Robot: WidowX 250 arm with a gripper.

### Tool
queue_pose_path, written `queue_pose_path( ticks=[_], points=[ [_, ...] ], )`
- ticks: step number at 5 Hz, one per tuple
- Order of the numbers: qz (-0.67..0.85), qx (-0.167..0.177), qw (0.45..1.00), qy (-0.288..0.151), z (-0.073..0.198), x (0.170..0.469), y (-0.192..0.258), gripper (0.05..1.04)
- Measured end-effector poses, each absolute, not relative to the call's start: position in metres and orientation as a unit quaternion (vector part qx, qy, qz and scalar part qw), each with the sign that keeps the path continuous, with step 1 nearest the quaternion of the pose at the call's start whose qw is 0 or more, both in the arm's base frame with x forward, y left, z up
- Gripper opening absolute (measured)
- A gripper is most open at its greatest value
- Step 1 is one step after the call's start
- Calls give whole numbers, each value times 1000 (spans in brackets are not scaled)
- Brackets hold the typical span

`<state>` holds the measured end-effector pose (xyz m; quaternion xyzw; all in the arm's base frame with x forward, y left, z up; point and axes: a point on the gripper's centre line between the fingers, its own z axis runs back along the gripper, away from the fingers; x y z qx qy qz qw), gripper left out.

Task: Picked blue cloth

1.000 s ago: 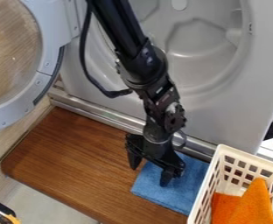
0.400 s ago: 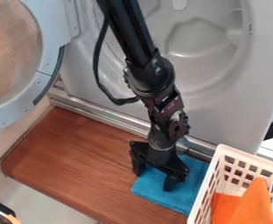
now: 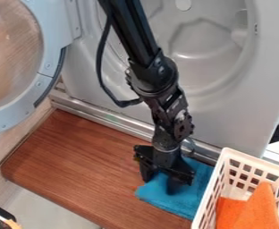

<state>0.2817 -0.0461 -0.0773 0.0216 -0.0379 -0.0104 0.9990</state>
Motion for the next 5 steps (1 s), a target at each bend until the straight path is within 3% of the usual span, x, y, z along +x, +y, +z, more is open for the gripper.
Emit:
queue_pose_path(
  ticks=[1,2,3,4,5],
  points=[
    [-29,22,999,-33,-77,280,-54,390],
    [-42,26,999,-8,-70,272,-59,180],
    [-55,91,994,18,-18,267,-70,104],
    [-34,163,986,15,30,251,-90,95],
    [-62,153,986,5,67,253,-111,95]
  ],
)
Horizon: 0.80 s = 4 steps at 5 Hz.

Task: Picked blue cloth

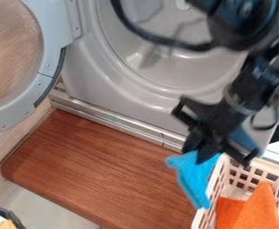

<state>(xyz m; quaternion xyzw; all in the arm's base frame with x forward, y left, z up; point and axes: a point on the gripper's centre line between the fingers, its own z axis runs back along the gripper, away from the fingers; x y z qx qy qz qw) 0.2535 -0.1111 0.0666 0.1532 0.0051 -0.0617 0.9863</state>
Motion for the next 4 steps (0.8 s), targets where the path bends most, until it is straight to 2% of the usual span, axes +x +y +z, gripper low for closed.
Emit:
queue_pose_path(
  ticks=[1,3,4],
  points=[
    [-109,148,983,4,63,258,-137,95],
    [-123,125,984,10,45,262,-149,118],
    [-126,113,986,4,38,261,-151,310]
  ],
)
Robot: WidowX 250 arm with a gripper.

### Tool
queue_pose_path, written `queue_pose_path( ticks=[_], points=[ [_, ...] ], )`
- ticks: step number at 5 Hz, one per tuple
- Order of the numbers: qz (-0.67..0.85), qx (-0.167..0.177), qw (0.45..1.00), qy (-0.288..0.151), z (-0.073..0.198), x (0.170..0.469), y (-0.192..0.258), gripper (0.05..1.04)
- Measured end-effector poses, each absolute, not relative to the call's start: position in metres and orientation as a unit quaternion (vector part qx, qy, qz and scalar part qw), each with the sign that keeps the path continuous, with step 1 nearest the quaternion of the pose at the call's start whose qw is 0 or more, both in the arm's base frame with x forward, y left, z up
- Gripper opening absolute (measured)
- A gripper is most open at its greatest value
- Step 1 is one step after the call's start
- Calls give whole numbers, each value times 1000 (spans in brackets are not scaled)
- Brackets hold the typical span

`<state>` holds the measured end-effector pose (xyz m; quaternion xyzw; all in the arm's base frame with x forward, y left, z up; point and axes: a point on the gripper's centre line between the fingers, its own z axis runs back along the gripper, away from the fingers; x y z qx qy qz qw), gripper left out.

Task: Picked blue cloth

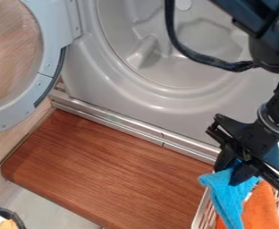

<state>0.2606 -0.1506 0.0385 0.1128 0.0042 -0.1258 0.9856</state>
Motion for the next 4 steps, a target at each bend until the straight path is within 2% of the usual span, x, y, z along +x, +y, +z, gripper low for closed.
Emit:
queue_pose_path(
  ticks=[2,3,4],
  points=[
    [-117,92,989,-4,29,259,-151,914],
    [-110,86,990,-13,33,260,-151,1015],
    [-125,63,990,-36,39,258,-154,1010]
  ],
)
